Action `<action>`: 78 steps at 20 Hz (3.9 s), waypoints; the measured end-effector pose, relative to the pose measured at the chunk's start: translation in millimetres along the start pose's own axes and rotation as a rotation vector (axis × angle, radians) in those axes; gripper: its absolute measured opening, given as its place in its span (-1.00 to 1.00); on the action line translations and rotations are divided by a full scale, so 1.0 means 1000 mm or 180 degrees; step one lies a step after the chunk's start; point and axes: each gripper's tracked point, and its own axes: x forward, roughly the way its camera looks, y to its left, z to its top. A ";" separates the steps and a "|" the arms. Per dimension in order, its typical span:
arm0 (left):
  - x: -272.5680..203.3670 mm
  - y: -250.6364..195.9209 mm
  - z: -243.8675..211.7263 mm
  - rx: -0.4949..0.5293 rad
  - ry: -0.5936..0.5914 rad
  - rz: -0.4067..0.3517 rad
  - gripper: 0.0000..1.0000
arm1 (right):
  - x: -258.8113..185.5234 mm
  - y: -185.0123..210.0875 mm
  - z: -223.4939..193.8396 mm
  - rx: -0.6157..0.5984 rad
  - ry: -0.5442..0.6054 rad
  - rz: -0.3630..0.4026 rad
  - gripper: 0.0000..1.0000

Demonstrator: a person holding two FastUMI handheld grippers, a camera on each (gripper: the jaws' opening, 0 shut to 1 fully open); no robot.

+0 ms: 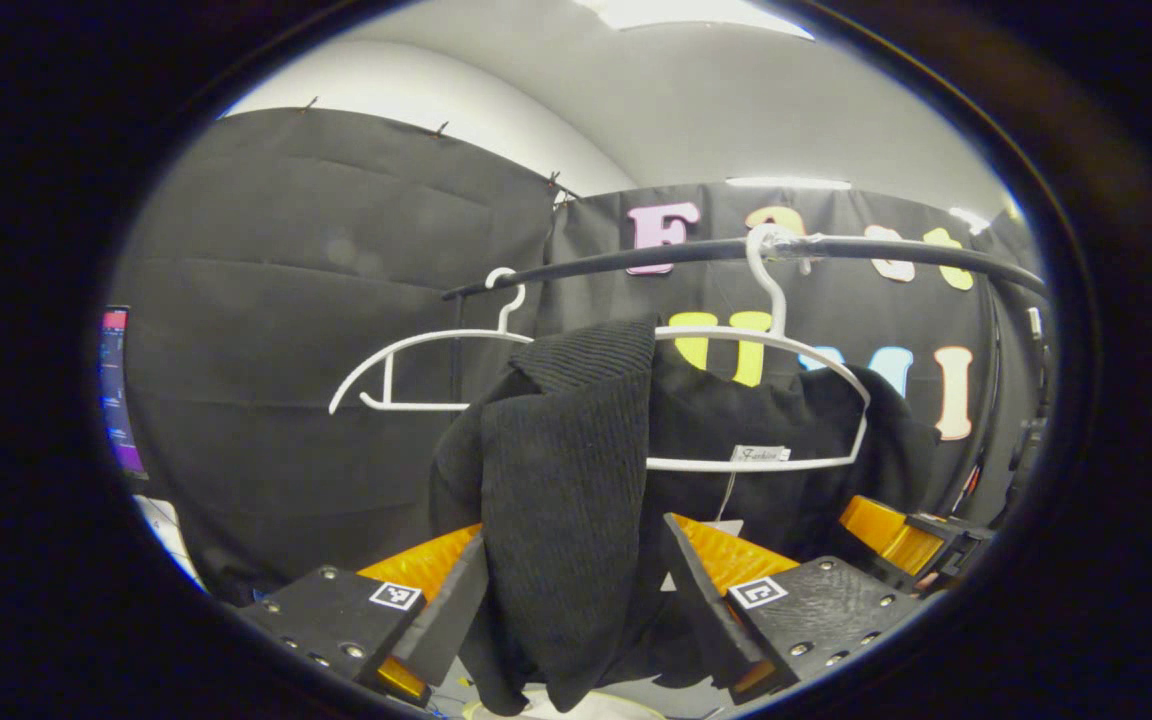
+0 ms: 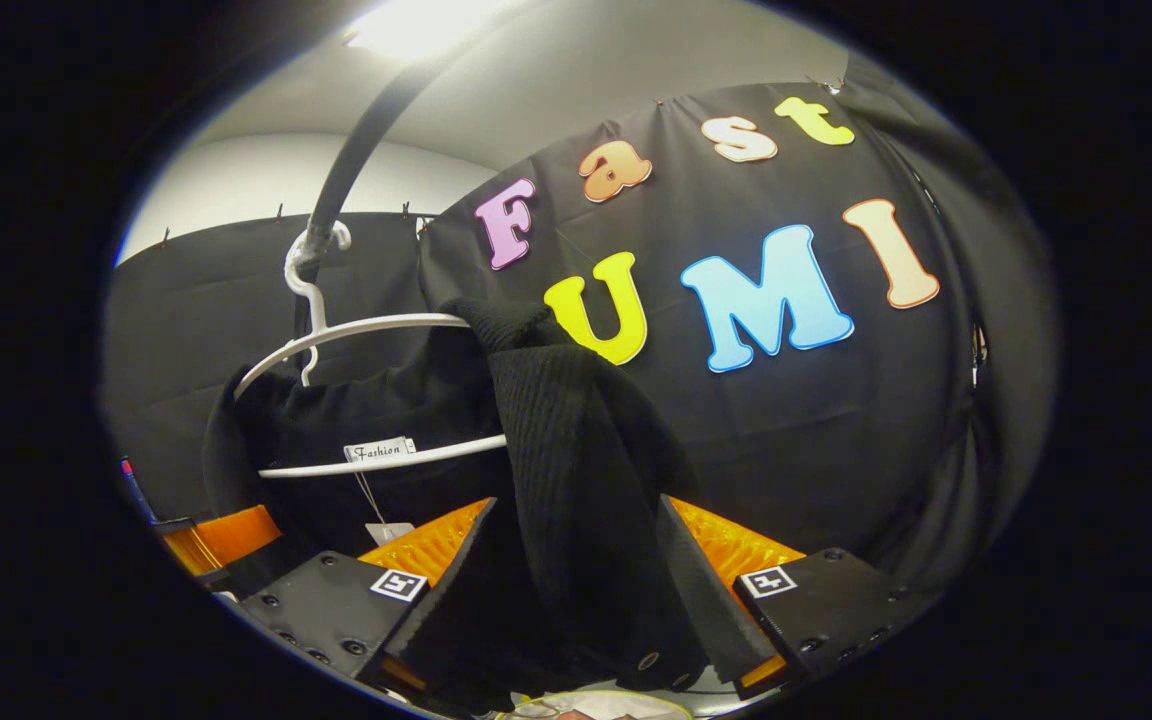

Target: Grasp the clothes on the hanger with both hands and then place them into the laundry hamper below.

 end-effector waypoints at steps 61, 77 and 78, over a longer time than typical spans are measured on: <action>0.024 0.091 0.124 0.0400 -0.0706 -0.0079 -0.98 | 0.076 -0.076 0.104 -0.0184 -0.0812 -0.0210 -0.84; 0.068 0.121 0.034 -0.0418 -0.0057 -0.0122 -1.00 | 0.106 -0.080 0.055 -0.0286 -0.0436 0.0028 -0.84; 0.067 0.119 0.031 -0.0363 -0.0048 -0.0112 -1.00 | 0.104 -0.082 0.052 -0.0280 -0.0407 0.0014 -0.84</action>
